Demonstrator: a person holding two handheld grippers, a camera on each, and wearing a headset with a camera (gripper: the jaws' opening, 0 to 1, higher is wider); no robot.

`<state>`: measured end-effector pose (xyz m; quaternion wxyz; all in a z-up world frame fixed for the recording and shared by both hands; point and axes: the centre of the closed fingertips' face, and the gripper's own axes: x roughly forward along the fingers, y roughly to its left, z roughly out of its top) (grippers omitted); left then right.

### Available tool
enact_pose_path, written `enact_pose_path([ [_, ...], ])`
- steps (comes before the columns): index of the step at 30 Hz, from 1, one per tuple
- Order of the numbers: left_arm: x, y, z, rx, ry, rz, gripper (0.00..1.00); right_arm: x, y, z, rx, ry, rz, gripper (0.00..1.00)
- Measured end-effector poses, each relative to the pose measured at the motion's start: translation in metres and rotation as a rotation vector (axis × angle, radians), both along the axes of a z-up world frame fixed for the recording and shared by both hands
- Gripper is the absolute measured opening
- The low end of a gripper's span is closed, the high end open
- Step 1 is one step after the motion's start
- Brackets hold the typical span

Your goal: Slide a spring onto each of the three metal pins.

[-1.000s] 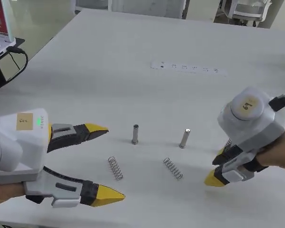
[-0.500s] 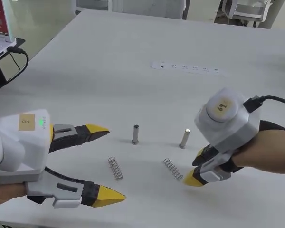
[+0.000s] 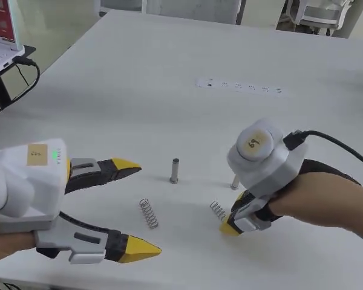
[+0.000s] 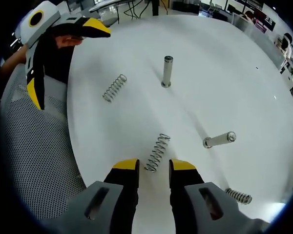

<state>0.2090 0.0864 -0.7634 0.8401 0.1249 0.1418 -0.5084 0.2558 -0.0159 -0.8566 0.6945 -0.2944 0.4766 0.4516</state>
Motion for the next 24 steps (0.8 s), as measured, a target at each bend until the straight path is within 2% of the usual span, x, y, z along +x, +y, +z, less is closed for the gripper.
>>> enact_pose_path([
  [4, 0.0001, -0.0002, -0.0006, 0.001, 0.001, -0.001, 0.74, -0.0014, 0.0011, -0.0032, -0.004, 0.011, -0.026, 0.2],
  [11, 0.0005, -0.0025, -0.0006, -0.002, 0.001, -0.006, 0.73, 0.0013, 0.0011, -0.004, -0.009, 0.003, -0.058, 0.15],
  [17, -0.0001, -0.0046, -0.0017, 0.002, 0.004, -0.013, 0.72, 0.0009, -0.0019, -0.0045, -0.036, -0.018, -0.025, 0.1],
  [24, -0.0003, -0.0086, -0.002, 0.002, 0.007, -0.025, 0.71, 0.0007, -0.0041, -0.0027, -0.039, -0.034, 0.019, 0.09],
])
